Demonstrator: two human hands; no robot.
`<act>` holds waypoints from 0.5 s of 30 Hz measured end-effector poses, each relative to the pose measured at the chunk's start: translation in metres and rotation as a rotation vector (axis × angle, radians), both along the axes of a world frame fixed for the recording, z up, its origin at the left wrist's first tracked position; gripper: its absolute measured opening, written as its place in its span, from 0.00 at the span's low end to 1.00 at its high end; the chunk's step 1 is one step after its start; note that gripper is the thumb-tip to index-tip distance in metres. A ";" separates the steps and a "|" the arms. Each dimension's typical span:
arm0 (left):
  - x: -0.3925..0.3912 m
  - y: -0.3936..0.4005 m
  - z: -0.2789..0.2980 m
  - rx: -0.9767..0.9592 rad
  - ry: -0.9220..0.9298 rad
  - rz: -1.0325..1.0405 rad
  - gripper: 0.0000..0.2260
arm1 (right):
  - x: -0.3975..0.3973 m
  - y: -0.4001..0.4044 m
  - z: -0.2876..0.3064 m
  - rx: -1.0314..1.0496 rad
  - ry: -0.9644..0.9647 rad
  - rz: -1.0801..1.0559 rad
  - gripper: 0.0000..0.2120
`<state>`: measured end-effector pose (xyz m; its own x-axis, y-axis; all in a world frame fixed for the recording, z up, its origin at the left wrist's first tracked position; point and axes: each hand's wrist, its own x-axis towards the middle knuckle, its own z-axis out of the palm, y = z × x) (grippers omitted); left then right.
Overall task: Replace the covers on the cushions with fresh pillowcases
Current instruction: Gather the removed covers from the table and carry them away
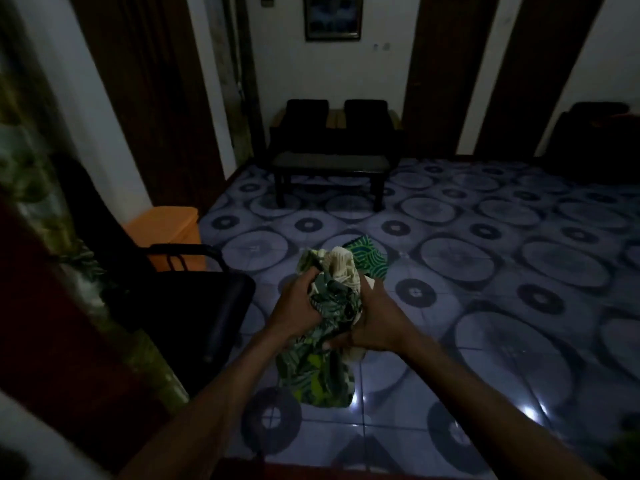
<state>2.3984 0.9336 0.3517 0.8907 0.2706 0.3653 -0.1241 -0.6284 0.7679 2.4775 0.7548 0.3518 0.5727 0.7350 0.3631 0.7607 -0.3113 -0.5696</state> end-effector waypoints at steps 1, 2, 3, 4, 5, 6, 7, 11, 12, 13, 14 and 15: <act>0.021 0.020 -0.004 -0.016 -0.005 0.012 0.20 | 0.022 0.023 -0.006 0.042 -0.009 0.000 0.57; 0.043 0.040 -0.006 -0.036 -0.017 0.024 0.20 | 0.045 0.045 -0.011 0.083 -0.010 0.003 0.52; 0.067 0.061 -0.009 -0.038 -0.015 0.034 0.20 | 0.070 0.069 -0.017 0.120 -0.008 0.000 0.47; 0.090 0.082 -0.011 -0.039 -0.002 0.024 0.20 | 0.094 0.090 -0.019 0.131 0.015 0.001 0.42; 0.112 0.102 -0.014 -0.033 0.015 0.014 0.21 | 0.117 0.111 -0.021 0.135 0.045 0.006 0.39; 0.132 0.120 -0.016 -0.026 0.026 0.008 0.22 | 0.139 0.130 -0.022 0.120 0.071 -0.010 0.37; 0.155 0.142 -0.016 -0.013 0.050 0.005 0.23 | 0.165 0.152 -0.025 0.118 0.084 -0.039 0.36; 0.238 0.223 0.001 -0.020 0.168 -0.009 0.25 | 0.257 0.231 -0.005 0.069 0.134 -0.033 0.31; 0.257 0.242 0.010 -0.031 0.204 -0.019 0.26 | 0.277 0.250 0.005 0.049 0.151 -0.032 0.29; 0.275 0.260 0.017 -0.049 0.243 -0.024 0.28 | 0.297 0.268 0.014 0.046 0.163 -0.025 0.27; 0.292 0.278 0.024 -0.063 0.262 -0.023 0.29 | 0.315 0.285 0.024 0.033 0.174 -0.023 0.25; 0.309 0.295 0.034 -0.071 0.270 -0.014 0.30 | 0.334 0.304 0.032 0.029 0.167 -0.031 0.24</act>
<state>2.7075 1.2286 0.3860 0.9572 0.2734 0.0945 0.0828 -0.5718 0.8162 2.8115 1.0587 0.3836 0.6492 0.7066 0.2815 0.6449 -0.3151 -0.6963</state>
